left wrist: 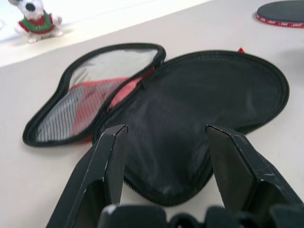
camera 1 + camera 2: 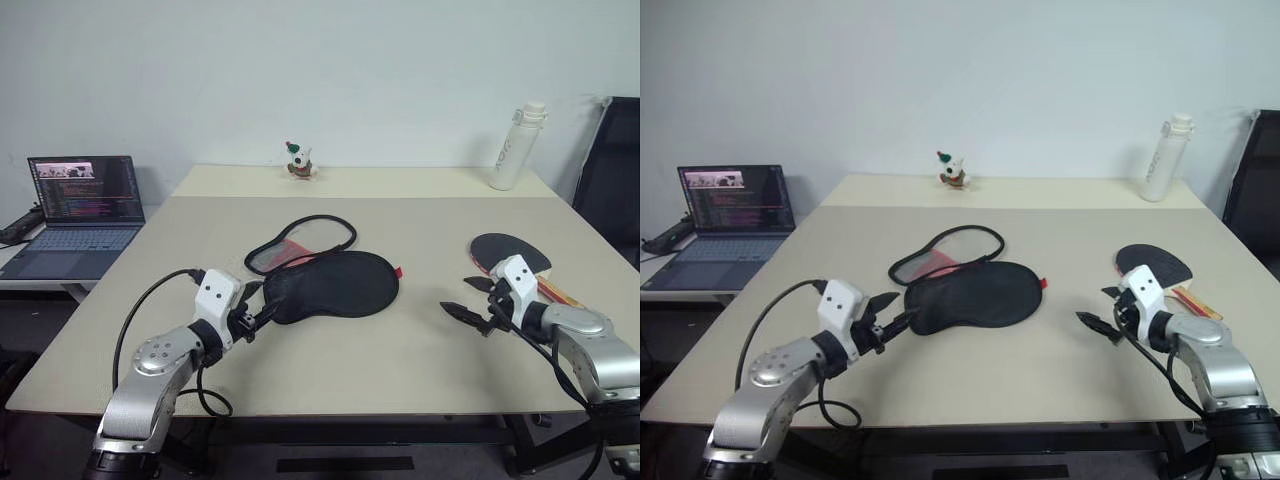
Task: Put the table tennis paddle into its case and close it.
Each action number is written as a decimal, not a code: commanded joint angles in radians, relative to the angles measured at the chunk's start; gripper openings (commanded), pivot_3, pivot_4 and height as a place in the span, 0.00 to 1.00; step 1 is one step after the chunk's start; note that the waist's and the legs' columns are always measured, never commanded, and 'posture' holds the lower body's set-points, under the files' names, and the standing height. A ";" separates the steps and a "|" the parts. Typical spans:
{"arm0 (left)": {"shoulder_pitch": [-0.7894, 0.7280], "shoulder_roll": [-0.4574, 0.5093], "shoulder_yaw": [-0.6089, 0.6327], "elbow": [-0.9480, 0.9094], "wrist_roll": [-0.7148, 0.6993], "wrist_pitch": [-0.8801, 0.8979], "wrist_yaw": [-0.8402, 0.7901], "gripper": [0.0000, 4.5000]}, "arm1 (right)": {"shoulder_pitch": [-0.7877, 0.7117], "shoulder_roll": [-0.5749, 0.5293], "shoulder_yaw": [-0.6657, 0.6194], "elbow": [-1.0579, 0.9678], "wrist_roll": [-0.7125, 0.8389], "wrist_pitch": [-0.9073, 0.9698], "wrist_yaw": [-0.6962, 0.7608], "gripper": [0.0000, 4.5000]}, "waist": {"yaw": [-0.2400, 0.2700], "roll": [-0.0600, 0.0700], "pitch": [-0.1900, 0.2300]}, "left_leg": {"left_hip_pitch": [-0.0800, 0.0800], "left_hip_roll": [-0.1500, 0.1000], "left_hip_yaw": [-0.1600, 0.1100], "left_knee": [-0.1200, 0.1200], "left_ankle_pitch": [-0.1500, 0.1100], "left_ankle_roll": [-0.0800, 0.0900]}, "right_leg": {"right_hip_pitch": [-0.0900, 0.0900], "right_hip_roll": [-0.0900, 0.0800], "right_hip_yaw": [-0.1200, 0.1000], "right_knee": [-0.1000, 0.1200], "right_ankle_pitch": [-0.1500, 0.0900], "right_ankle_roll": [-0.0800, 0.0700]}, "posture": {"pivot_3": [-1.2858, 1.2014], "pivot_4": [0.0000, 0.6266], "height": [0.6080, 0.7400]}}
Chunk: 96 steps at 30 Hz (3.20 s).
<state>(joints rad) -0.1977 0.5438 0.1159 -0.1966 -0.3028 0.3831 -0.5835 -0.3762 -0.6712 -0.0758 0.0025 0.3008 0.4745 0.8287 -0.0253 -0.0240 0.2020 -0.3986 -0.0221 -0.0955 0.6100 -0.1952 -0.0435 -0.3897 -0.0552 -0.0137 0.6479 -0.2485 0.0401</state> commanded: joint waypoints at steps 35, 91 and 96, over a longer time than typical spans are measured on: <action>-0.386 0.176 -0.137 0.663 0.129 -0.314 -0.494 0.63 | -0.014 0.028 -0.019 -0.165 0.068 0.066 -0.056 0.99 | 0.018 0.000 0.000 | -0.001 -0.001 0.003 0.000 0.000 0.000 | -0.001 0.001 0.000 -0.001 0.001 0.001 | 0.52 0.24 1.00; -0.667 -0.507 -0.280 0.785 0.223 -0.033 -0.192 0.00 | 0.029 -0.047 -0.088 -0.144 0.070 0.031 -0.055 1.00 | 0.023 -0.001 -0.001 | -0.001 -0.003 0.004 0.004 0.000 0.001 | 0.000 0.001 0.002 -0.001 0.004 0.005 | 0.52 0.24 1.00; -0.735 -0.546 -0.265 0.882 0.224 -0.066 -0.144 0.00 | 0.046 -0.043 -0.093 -0.157 0.071 0.031 -0.064 1.00 | 0.017 0.000 -0.001 | -0.001 -0.003 0.006 0.003 0.000 0.001 | -0.001 0.001 0.003 -0.002 0.004 0.006 | 0.52 0.24 1.00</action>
<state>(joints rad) -0.9067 -0.0028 -0.1658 0.6889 -0.0736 0.3425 -0.7309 -0.3308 -0.7039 -0.1363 -0.1255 0.3648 0.5291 0.7645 -0.0080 -0.0245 0.2012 -0.3995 -0.0246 -0.0899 0.6129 -0.1957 -0.0425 -0.3905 -0.0543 -0.0112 0.6463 -0.2450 0.0457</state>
